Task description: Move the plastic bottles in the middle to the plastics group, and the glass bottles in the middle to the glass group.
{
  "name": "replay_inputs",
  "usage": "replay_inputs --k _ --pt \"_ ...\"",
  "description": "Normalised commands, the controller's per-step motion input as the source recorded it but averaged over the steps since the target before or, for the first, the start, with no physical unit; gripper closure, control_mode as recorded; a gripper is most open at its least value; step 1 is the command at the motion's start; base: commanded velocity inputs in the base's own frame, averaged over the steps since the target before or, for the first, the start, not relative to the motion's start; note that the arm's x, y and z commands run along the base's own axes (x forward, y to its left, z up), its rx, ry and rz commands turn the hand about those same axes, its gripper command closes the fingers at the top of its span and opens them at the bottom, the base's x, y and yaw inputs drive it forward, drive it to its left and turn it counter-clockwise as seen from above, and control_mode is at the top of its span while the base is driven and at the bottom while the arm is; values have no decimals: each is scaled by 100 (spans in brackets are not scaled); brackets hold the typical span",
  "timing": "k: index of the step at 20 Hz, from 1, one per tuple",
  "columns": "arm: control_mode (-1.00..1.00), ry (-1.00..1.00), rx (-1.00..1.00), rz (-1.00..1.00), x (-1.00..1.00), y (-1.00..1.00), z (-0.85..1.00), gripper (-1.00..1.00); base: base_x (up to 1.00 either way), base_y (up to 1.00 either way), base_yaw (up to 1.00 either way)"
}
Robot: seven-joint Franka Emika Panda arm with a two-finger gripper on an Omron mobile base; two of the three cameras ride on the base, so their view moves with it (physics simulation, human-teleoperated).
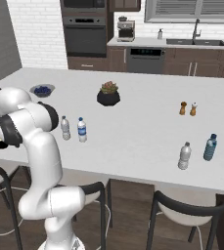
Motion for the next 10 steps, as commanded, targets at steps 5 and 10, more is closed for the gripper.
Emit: replay_inputs --k 5,10 --pt "-100 0 0 0 0 0 0 -100 0 0 0" --pt "-100 0 0 0 0 0 0 -100 0 0 0"
